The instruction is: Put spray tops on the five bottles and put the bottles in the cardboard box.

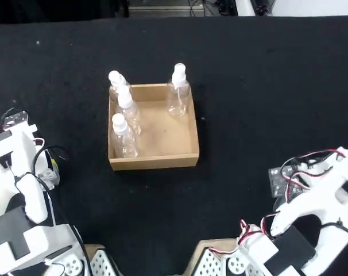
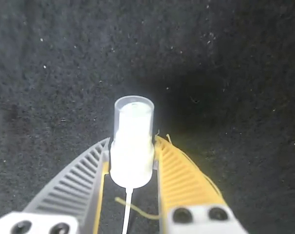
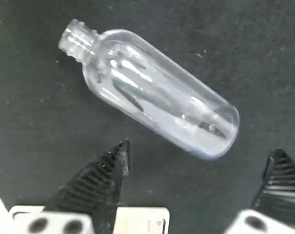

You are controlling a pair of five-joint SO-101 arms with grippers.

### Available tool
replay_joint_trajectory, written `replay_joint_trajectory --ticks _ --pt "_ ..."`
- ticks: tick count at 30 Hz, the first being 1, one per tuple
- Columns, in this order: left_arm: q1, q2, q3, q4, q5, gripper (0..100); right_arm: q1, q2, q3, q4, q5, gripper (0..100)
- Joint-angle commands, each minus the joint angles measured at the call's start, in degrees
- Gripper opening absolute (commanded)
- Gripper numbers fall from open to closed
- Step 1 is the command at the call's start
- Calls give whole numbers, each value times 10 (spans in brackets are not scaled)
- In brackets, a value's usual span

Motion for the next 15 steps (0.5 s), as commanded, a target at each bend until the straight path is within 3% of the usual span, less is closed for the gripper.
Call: replay_joint_trajectory --ticks 1,5,15 --pt "2 -31 -7 -4 6 33 8 -48 38 -17 65 400" --pt "2 -31 -7 -4 6 33 32 -91 120 -62 127 400" --pt "2 -31 -7 -2 6 33 36 -127 288 -260 128 399"
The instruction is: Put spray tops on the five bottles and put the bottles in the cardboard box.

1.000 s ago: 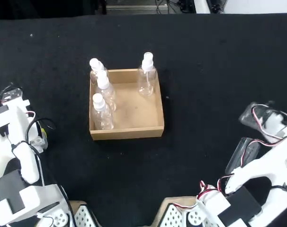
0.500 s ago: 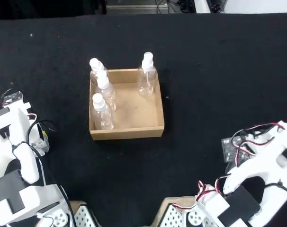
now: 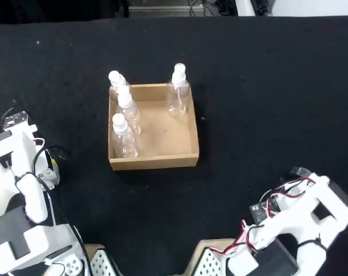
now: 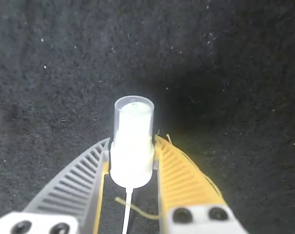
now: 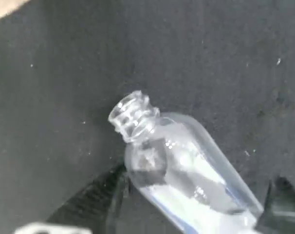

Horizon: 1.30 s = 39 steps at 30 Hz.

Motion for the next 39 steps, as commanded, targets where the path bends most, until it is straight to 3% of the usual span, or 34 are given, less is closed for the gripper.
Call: replay_joint_trajectory --ticks 1,5,9,12,17,20,28,35,39 --pt "2 -31 -7 -3 6 33 17 -21 29 -59 6 397" --pt "2 -31 -7 -3 5 33 11 -23 40 -60 -47 273" --pt "2 -31 -7 -3 5 33 -25 -23 41 -57 -184 125" --pt "2 -31 -7 -3 5 33 -68 -24 39 -57 -359 116" --pt "2 -31 -8 -2 4 33 -127 -24 7 -56 -732 120" --pt "2 -31 -8 -2 4 33 -127 -21 -11 -55 -871 121" --pt "3 -31 -10 -2 4 33 -132 -20 -41 76 -896 123" --pt "3 -31 -10 -2 3 33 -137 -20 -115 188 -896 371" --pt "3 -31 -9 -2 3 33 -134 -21 -147 238 -912 402"
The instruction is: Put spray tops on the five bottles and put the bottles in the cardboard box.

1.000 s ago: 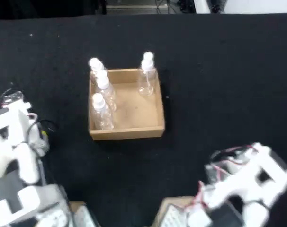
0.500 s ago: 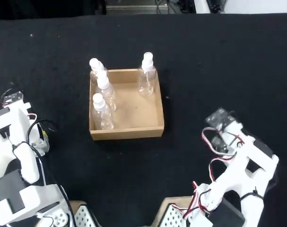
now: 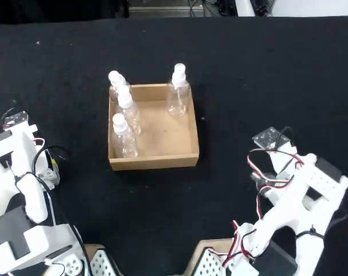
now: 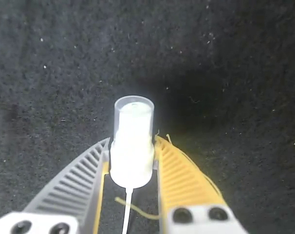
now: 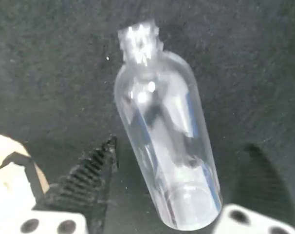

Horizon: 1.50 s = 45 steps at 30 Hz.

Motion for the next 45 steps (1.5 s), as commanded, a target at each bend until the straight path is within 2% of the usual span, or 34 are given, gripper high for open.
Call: replay_joint_trajectory --ticks 1,6,9,14,20,24,28,35,39,42,45 --pt "3 -31 -9 -2 2 33 -5 -10 -58 55 -35 402" --pt "3 -31 -9 -2 2 33 -7 -10 -153 116 -115 402" --pt "3 -31 -9 -2 2 33 -4 -10 -213 101 -191 402" --pt "3 -31 -10 -2 2 33 -10 -14 -206 -37 -350 402" --pt "3 -31 -10 -2 2 33 -17 -12 -139 -171 -420 402" --pt "3 -31 -10 -4 2 33 -16 -11 -128 -259 -516 402" --pt "3 -31 -10 -3 2 33 -19 -10 -124 -301 -586 402" --pt "3 -31 -10 -4 2 33 -28 -10 -125 -301 -593 402" --pt "3 -31 -10 -5 2 33 -24 -13 -127 -281 -546 402" --pt "3 -31 -10 -5 2 33 -24 -15 -129 -229 -471 402" --pt "3 -31 -10 -5 2 33 -27 -14 -129 -145 -345 402"
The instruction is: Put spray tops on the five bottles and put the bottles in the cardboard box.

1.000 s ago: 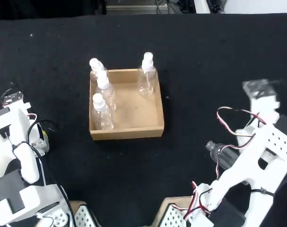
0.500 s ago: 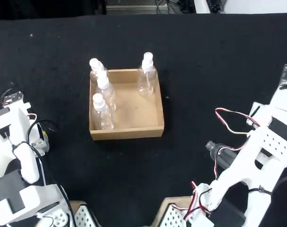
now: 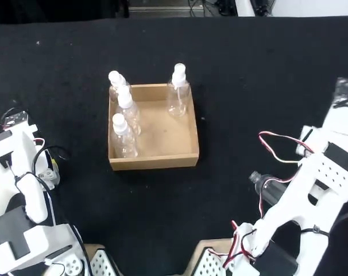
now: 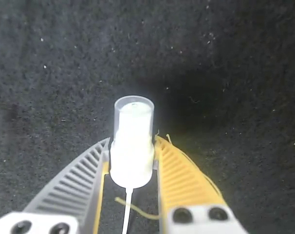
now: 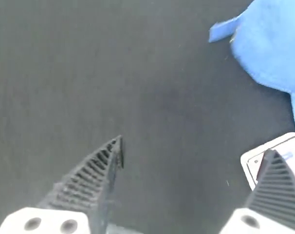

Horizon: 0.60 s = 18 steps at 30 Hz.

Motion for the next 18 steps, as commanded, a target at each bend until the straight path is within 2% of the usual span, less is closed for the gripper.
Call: replay_joint_trajectory --ticks 1,6,9,11,18 --pt "3 -31 -10 -4 2 33 -10 -14 -7 99 166 402" --pt "3 -31 -10 -5 2 33 -3 -11 -6 252 445 402" --pt "3 -31 -10 -5 2 33 7 -14 -7 330 560 402" --pt "3 -31 -10 -4 2 33 7 -13 -6 355 601 402" --pt "3 -31 -10 -3 2 33 9 -10 39 351 625 403"
